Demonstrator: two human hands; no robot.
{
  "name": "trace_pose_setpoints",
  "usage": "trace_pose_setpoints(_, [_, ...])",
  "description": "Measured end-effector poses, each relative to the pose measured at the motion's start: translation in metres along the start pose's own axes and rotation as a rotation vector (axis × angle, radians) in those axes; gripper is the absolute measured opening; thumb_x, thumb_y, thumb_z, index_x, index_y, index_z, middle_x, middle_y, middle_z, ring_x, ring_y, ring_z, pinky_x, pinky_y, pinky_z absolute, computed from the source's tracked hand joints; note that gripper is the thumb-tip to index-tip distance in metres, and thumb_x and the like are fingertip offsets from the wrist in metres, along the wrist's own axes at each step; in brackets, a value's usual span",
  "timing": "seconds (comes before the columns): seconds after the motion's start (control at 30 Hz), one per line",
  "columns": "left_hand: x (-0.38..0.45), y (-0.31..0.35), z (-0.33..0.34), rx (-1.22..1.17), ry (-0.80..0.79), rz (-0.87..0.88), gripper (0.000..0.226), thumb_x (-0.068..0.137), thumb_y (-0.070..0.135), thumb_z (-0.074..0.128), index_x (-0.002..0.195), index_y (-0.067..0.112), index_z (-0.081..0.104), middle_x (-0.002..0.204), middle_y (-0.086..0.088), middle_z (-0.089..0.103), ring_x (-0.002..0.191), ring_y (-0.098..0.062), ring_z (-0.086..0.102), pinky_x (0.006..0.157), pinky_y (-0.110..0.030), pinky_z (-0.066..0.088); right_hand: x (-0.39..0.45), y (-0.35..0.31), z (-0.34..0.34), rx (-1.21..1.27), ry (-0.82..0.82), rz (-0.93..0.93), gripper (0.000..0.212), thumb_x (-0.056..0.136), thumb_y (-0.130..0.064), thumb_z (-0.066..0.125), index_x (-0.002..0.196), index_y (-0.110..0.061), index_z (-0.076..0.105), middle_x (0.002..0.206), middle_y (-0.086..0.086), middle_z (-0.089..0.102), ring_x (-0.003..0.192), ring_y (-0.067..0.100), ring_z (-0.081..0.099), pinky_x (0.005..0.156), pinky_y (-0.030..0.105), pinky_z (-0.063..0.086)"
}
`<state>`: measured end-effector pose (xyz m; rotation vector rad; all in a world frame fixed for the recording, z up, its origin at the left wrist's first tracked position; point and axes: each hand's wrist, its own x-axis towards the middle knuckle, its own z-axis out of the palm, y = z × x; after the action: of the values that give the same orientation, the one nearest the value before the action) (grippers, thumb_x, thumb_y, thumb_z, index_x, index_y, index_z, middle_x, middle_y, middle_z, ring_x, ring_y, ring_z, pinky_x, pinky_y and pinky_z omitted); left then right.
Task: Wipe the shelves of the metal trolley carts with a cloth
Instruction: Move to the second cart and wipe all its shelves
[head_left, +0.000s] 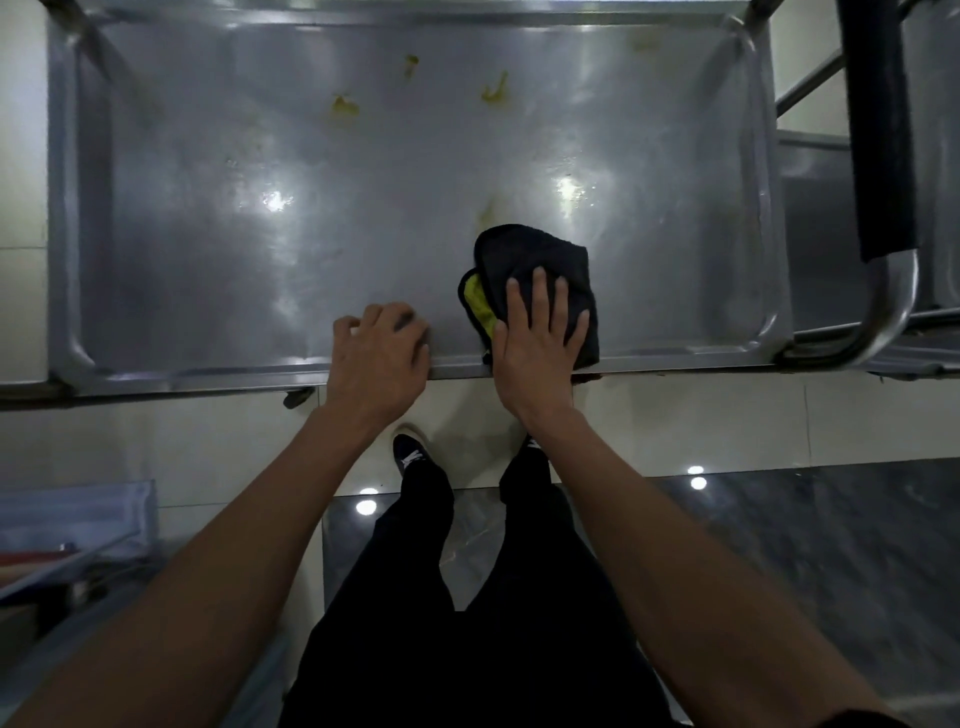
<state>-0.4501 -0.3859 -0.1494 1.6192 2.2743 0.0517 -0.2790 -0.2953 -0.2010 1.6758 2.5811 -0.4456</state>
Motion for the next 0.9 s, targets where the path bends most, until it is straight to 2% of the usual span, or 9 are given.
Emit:
trace_pose_setpoints(0.3, [-0.013,-0.030,0.006,0.000,0.058,0.019,0.027,0.094,0.026,0.054,0.111,0.015,0.071,0.132,-0.003,0.059,0.121,-0.025,0.052,0.097,-0.046,0.035,0.002,-0.063,0.015,-0.005,-0.066,-0.090,0.058,0.105,-0.040,0.025,0.160,-0.024,0.015,0.168,0.008,0.002,0.154,0.031,-0.005,0.120,0.061,0.000])
trace_pose_setpoints(0.47, [-0.013,-0.033,0.008,-0.017,0.080,0.027,0.024,0.093,0.025,0.055,0.109,0.017,0.072,0.129,-0.001,0.060,0.117,-0.023,0.053,0.095,-0.045,0.036,0.002,-0.074,0.020,-0.007,-0.075,-0.148,0.059,0.104,-0.042,0.016,0.160,-0.023,0.017,0.168,0.008,0.002,0.154,0.031,-0.004,0.120,0.061,-0.001])
trace_pose_setpoints(0.63, [-0.003,-0.021,0.006,-0.007,0.123,-0.003,0.022,0.092,0.023,0.057,0.101,0.012,0.075,0.118,-0.005,0.064,0.110,-0.027,0.055,0.090,-0.045,0.038,0.003,-0.050,0.016,0.034,-0.055,-0.186,0.056,0.106,-0.043,0.017,0.159,-0.025,0.021,0.168,0.003,0.006,0.155,0.026,-0.001,0.121,0.059,-0.001])
trace_pose_setpoints(0.9, [0.041,0.047,0.003,-0.009,0.074,0.048,0.028,0.094,0.027,0.053,0.110,0.016,0.072,0.128,-0.003,0.059,0.119,-0.028,0.048,0.094,-0.044,0.035,0.013,0.048,-0.006,0.054,0.022,-0.014,0.052,0.107,-0.043,0.026,0.157,-0.031,0.026,0.168,-0.001,0.010,0.155,0.024,0.004,0.121,0.059,0.001])
